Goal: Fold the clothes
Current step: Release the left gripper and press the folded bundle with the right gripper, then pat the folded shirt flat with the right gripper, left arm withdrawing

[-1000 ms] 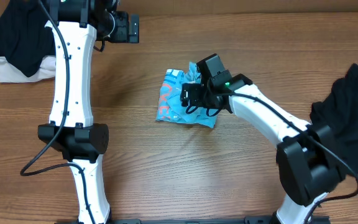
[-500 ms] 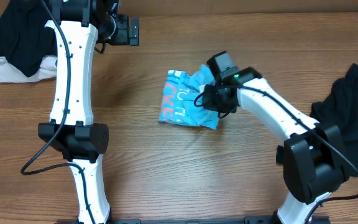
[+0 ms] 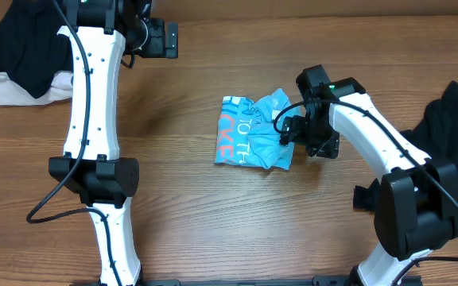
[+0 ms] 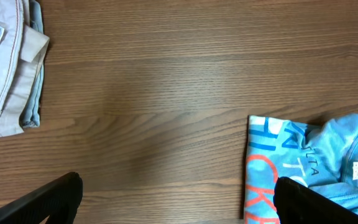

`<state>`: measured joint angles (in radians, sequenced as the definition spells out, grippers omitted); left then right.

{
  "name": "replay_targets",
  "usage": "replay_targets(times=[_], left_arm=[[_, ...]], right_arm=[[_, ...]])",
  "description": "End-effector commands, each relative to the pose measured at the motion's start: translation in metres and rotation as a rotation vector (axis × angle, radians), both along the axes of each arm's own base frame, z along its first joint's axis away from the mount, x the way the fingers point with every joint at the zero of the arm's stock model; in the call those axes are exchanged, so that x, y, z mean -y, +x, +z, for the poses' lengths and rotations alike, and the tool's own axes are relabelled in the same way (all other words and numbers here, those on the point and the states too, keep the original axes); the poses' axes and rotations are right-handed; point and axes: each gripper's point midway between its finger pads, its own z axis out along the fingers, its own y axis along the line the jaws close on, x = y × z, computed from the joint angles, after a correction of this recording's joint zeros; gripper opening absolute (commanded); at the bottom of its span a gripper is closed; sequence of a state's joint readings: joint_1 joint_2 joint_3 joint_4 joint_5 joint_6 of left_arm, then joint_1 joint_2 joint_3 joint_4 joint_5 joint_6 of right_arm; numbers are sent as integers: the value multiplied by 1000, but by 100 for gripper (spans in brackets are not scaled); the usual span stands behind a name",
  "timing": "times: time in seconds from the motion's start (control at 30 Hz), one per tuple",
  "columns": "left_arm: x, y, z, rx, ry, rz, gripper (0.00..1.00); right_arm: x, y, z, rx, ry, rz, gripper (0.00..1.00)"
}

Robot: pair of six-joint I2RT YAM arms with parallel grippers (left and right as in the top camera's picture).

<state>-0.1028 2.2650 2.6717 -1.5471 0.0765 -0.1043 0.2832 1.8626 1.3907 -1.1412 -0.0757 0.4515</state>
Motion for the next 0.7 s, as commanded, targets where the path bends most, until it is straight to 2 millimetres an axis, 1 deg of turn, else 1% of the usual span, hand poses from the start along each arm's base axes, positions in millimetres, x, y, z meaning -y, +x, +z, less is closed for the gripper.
replay_targets(times=[0.0,0.07,0.13,0.2,0.23,0.33,0.4,0.47,0.5,0.57,0.67], left_arm=[[-4,1,1,7,15,-5,100],[-4,3,1,12,14,-5,100],[-3,5,1,20,14,-6,100],[-3,7,1,27,17,-12,100],[-4,8,1,32,16,-11,100],[-4,11,2,43,14,-10,100],[-4,13,3,50,14,-9,100],[-4,13,3,53,14,-10,100],[-4,13,3,53,15,-12,100],[-4,13,3,52,20,-24,100],[-4,12,3,51,28,-40,100]], right_arm=[[-13,19,37,130,43,84,87],[-19,27,56,200,22,123,86],[-33,33,73,271,0,191,89],[-48,34,80,311,-5,249,91],[-60,34,80,329,2,287,91],[-85,31,72,338,11,356,91],[-102,28,61,331,12,409,90],[-110,27,48,324,-23,436,88],[-108,29,39,320,-77,441,84],[-98,34,30,322,-172,413,77],[-85,40,24,328,-254,399,72]])
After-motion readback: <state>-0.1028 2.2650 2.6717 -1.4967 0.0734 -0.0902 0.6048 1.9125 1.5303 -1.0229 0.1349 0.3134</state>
